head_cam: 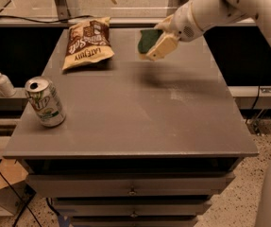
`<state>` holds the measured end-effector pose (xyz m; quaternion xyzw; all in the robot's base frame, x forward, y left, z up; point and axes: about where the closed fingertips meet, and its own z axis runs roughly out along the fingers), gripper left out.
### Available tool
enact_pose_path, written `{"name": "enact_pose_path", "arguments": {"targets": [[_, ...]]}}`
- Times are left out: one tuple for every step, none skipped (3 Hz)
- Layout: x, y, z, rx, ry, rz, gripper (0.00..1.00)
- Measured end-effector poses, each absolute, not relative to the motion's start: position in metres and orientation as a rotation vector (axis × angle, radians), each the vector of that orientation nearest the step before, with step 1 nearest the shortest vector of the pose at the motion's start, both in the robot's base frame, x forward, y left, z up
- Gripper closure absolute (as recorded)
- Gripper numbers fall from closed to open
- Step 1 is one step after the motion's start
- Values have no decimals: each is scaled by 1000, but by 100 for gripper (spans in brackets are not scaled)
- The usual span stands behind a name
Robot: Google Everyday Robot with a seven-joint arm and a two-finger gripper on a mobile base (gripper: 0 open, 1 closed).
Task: Move sponge near 7up can
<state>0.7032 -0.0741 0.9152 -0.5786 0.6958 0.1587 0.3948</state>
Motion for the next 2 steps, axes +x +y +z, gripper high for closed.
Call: {"name": "enact_pose_path", "arguments": {"targets": [[643, -36, 904, -1648, 1645, 462, 100], [593, -3, 885, -1780, 1538, 542, 100]]}}
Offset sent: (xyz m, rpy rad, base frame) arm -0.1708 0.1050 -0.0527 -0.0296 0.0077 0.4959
